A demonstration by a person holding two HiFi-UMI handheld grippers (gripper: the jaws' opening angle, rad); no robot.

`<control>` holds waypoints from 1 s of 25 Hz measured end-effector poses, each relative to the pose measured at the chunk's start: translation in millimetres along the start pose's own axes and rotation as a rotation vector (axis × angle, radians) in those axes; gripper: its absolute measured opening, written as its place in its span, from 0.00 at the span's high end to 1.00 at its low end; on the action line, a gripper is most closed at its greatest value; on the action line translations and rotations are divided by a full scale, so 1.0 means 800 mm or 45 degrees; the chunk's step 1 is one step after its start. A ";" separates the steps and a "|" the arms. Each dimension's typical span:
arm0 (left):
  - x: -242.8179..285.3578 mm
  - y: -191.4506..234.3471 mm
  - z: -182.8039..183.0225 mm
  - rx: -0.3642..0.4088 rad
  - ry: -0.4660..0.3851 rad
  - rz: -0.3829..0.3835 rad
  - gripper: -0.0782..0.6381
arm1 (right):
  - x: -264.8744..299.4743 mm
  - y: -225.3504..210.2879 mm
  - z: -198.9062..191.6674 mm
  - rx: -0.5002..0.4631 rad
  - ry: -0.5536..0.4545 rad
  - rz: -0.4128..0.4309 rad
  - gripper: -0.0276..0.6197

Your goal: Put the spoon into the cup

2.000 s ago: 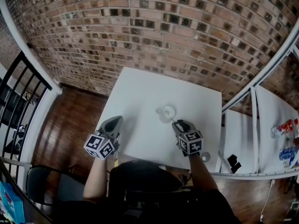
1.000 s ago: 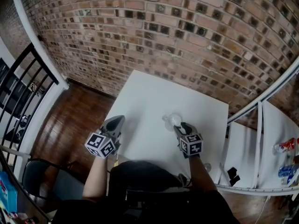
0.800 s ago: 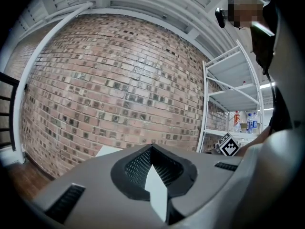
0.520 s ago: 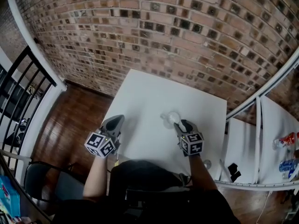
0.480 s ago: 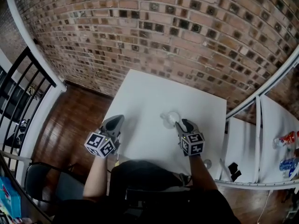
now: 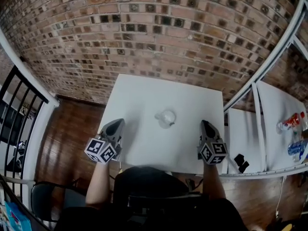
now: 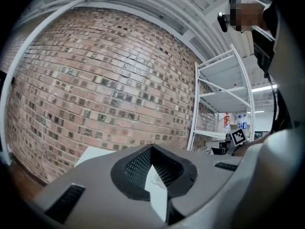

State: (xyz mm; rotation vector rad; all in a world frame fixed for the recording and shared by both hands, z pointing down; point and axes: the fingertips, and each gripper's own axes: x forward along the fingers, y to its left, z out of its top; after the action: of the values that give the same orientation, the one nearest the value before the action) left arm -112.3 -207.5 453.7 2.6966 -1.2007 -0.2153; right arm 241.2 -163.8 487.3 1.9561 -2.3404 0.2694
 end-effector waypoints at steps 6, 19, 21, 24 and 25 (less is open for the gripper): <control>0.010 -0.016 -0.005 0.000 0.008 -0.051 0.89 | -0.032 -0.031 -0.012 -0.008 0.032 -0.094 0.96; 0.009 -0.017 -0.005 -0.023 -0.003 -0.052 0.89 | -0.040 -0.025 -0.031 0.046 0.066 -0.104 0.96; 0.005 -0.014 -0.006 -0.023 0.005 -0.048 0.89 | -0.039 -0.020 -0.038 0.059 0.079 -0.105 0.96; 0.003 -0.014 -0.005 -0.017 0.009 -0.056 0.89 | -0.036 -0.016 -0.042 0.067 0.091 -0.104 0.96; 0.003 -0.014 -0.005 -0.017 0.008 -0.057 0.89 | -0.036 -0.015 -0.042 0.064 0.094 -0.101 0.96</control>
State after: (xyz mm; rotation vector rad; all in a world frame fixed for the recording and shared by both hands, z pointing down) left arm -101.9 -201.2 454.5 2.7127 -1.1345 -0.2204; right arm 256.6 -132.1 516.2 2.0193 -2.2266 0.3912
